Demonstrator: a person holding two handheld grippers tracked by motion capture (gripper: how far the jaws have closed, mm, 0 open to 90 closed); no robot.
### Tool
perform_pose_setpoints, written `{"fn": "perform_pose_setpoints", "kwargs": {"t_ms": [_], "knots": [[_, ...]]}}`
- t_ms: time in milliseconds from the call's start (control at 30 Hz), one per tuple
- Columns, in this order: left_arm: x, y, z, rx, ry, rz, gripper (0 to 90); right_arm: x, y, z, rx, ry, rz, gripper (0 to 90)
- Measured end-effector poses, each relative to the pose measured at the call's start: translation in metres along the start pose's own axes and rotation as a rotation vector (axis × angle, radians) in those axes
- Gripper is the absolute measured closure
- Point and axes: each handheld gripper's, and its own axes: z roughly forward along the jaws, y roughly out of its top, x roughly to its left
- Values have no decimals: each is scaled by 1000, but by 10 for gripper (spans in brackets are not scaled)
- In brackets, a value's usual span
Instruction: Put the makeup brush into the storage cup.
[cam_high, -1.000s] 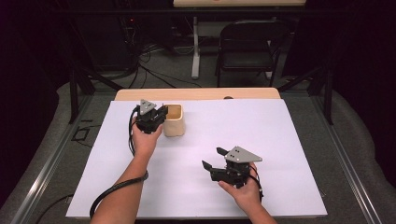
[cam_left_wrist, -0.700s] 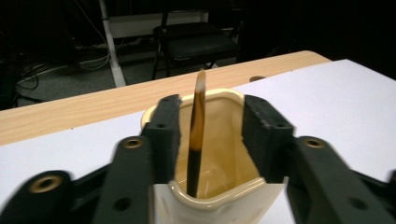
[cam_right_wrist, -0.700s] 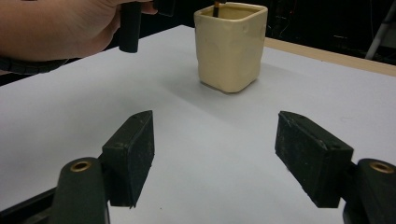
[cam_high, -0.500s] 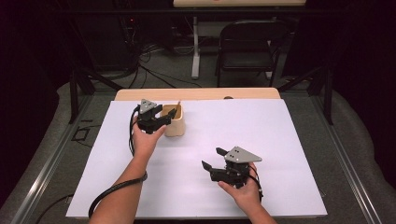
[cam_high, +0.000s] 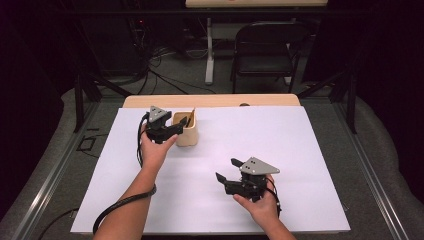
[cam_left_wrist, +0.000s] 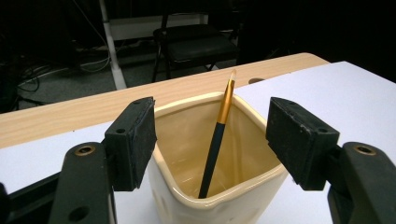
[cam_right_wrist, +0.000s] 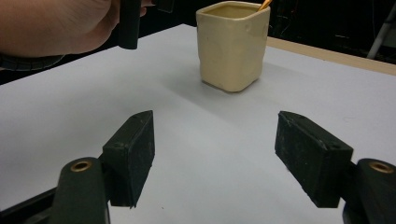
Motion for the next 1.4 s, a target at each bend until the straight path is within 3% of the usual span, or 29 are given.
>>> {"fn": "perform_pose_setpoints", "kwargs": {"t_ms": [267,800,1067,1400], "knots": [[-1,3,-6,-14,-9,10,331,0,0,0,1,-2,-2,280],[1,0,-22,4,-33,14,317,1,-1,2,11,-2,-1,278],[1,-1,-33,7,-47,37,314,1,-2,3,17,-3,-1,277],[2,-3,-44,11,-59,29,310,2,-2,3,16,-3,-5,276]]}}
